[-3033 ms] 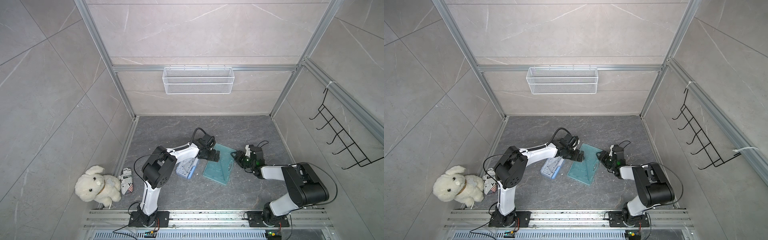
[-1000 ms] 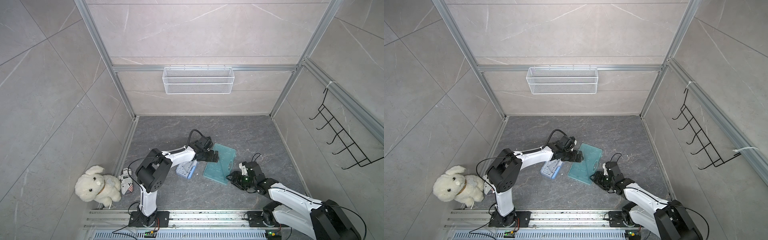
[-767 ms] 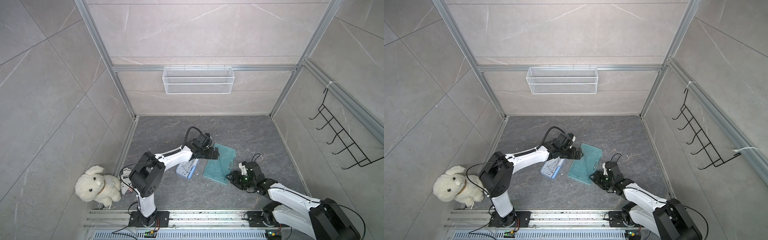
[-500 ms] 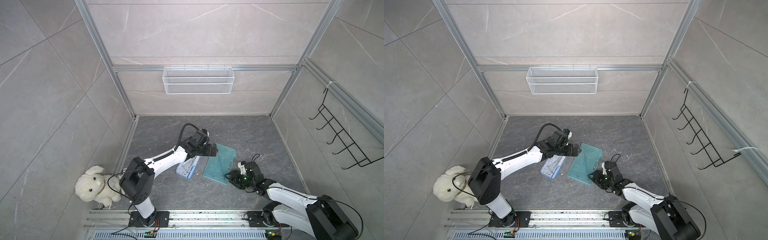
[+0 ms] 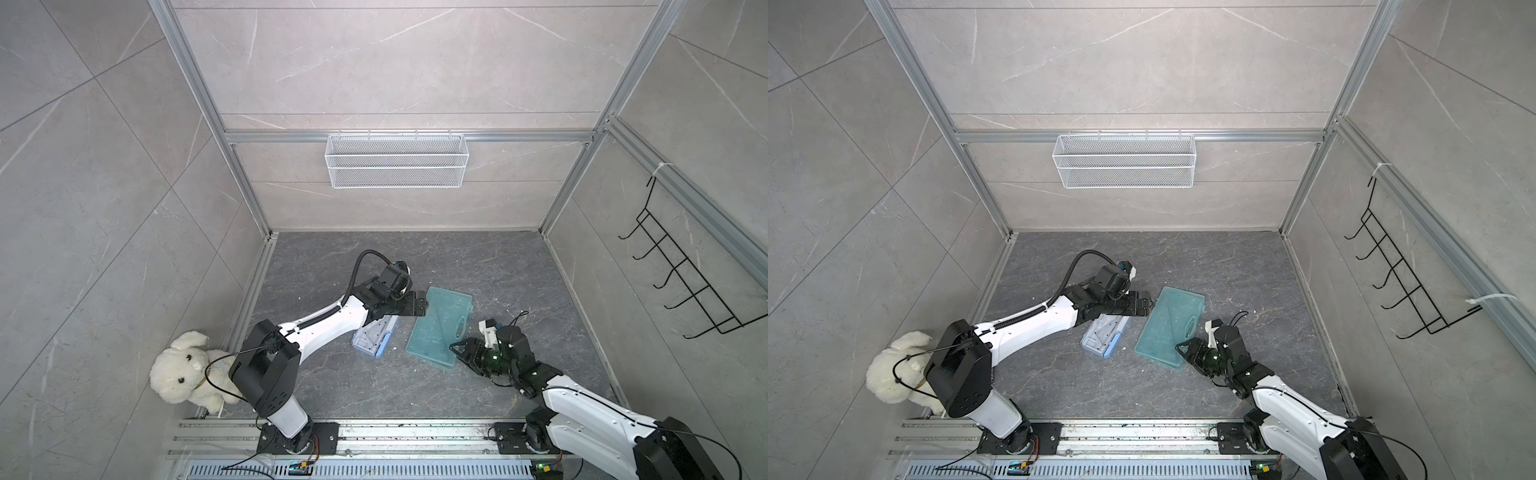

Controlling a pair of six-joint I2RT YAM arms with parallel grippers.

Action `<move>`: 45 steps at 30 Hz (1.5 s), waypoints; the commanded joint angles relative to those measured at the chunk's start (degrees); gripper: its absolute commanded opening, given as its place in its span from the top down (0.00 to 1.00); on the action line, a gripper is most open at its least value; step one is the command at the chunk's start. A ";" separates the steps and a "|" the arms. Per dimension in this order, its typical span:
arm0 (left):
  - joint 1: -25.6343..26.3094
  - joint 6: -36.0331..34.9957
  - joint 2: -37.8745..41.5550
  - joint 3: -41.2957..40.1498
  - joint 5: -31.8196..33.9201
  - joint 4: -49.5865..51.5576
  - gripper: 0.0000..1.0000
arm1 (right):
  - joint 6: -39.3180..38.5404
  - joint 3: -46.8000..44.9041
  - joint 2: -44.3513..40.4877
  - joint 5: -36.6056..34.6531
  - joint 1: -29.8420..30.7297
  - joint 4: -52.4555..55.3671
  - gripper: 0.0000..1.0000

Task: Open the ruler set and take out the ruler
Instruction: Open the ruler set box at the center of the board.

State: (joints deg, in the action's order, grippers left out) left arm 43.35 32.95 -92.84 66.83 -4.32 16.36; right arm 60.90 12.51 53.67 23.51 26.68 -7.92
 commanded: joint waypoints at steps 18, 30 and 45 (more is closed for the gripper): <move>-1.98 1.74 18.80 -6.58 13.09 3.70 0.01 | -3.97 20.65 11.12 -1.28 5.16 2.86 0.45; -3.26 1.53 33.31 -11.32 20.52 9.83 0.01 | -12.08 41.89 29.99 -7.49 18.59 7.11 0.44; -6.52 0.19 35.89 -15.49 15.92 7.86 0.01 | -25.55 53.47 27.11 -21.27 22.22 27.22 0.44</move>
State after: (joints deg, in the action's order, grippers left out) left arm 37.50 34.09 -57.71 51.40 13.72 25.65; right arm 39.77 63.86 83.72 7.62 48.64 12.23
